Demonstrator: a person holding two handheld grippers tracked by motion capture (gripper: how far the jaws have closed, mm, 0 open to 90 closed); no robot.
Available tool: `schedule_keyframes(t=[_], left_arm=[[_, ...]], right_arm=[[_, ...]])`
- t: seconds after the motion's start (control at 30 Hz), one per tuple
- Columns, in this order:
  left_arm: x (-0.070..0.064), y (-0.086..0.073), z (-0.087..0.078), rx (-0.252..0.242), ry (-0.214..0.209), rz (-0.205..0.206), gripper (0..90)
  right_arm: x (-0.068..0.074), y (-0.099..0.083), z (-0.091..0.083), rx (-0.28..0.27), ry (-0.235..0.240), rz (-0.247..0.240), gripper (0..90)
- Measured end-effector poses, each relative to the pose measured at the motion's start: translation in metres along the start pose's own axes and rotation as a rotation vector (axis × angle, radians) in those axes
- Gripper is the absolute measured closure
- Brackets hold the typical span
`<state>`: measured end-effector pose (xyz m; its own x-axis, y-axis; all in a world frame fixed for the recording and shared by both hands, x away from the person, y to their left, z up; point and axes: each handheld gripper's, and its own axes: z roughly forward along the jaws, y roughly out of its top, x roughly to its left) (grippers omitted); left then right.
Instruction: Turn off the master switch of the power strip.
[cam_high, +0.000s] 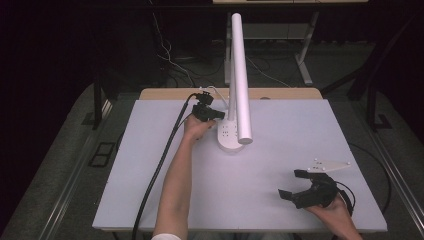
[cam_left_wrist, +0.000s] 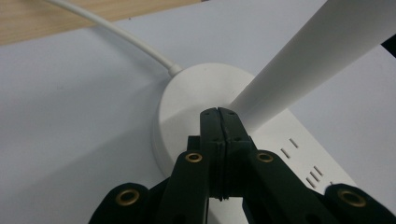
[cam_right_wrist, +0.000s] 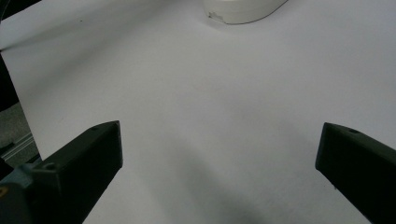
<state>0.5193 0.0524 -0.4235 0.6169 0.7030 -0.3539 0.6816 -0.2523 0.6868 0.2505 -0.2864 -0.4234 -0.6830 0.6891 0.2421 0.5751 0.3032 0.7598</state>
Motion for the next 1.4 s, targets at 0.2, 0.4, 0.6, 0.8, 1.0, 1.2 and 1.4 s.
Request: schedule_keyframes(t=[0.2,0.4,0.6,0.8,1.0,1.2,1.4], left_arm=[[0.0008,-0.0012,0.0034,-0.013,0.004,-0.039,88.5],[0.0026,-0.003,0.0018,-0.005,0.035,-0.006,90.0],[0.003,-0.005,0.0025,-0.012,0.021,-0.013,90.0],[0.0002,-0.0035,0.0048,0.001,0.005,-0.043,90.0],[-0.0004,-0.0038,0.0056,-0.01,0.005,-0.082,90.0],[-0.0001,-0.0039,0.0055,-0.006,0.006,-0.084,90.0],[0.0012,-0.0041,0.0059,-0.01,-0.002,-0.097,90.0]], right_arm=[[-0.0003,-0.0002,-0.0002,0.002,-0.004,0.004,0.0],[-0.0008,-0.0003,0.0006,0.003,-0.003,0.001,0.0],[-0.0007,-0.0004,0.0004,0.004,-0.004,-0.002,0.0],[-0.0011,-0.0003,0.0003,0.009,-0.004,0.003,0.0],[-0.0007,-0.0005,0.0004,0.007,-0.005,-0.003,0.0],[-0.0005,-0.0007,-0.0001,0.005,-0.007,-0.007,0.0],[-0.0016,-0.0008,-0.0012,0.005,-0.007,-0.001,0.0]])
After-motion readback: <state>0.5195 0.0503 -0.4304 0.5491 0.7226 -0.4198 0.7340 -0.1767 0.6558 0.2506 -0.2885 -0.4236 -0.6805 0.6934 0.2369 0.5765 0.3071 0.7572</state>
